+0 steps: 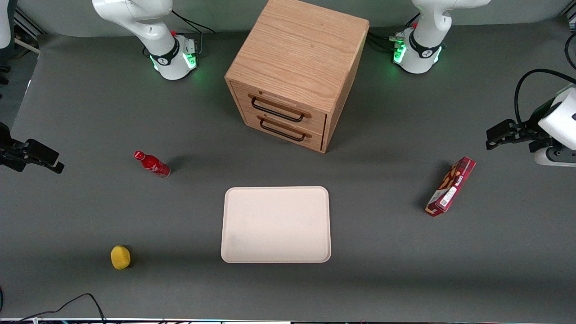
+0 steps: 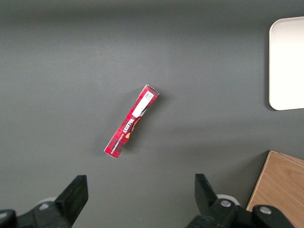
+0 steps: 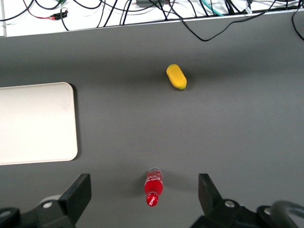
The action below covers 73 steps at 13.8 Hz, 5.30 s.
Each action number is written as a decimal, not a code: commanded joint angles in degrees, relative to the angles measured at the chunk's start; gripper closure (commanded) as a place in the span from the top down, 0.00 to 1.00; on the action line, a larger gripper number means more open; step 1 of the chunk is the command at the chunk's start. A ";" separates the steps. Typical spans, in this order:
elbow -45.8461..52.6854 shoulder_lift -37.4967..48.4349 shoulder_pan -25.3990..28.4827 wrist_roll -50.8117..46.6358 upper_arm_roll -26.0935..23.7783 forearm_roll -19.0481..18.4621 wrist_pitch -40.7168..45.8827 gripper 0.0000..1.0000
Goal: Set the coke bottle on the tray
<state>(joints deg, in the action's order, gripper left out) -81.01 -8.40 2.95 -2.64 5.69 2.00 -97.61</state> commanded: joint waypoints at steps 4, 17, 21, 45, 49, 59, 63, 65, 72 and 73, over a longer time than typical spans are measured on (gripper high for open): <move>0.68 -0.21 -0.13 1.50 -0.07 0.28 1.11 1.00; 0.42 -0.83 0.57 1.06 -0.15 0.28 3.30 1.00; 0.42 -0.83 0.57 1.06 -0.15 0.28 3.30 1.00; -0.81 -0.65 0.48 1.67 -0.15 0.20 3.39 1.00; -2.13 -0.30 0.57 1.58 -0.24 0.20 3.30 1.00; -13.89 4.44 0.57 1.76 -1.47 0.37 -2.84 1.00; -18.28 6.54 0.48 1.76 -2.26 0.37 -4.51 1.00; -25.21 9.35 0.57 2.02 -2.52 0.28 -9.59 1.00; -47.03 16.57 0.39 2.02 -3.67 0.28 -27.27 0.93; -47.57 16.66 0.31 2.11 -3.67 0.28 -27.37 0.89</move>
<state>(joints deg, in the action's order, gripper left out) -124.48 4.91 3.42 -1.93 2.11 2.00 -122.85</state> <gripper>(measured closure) 0.031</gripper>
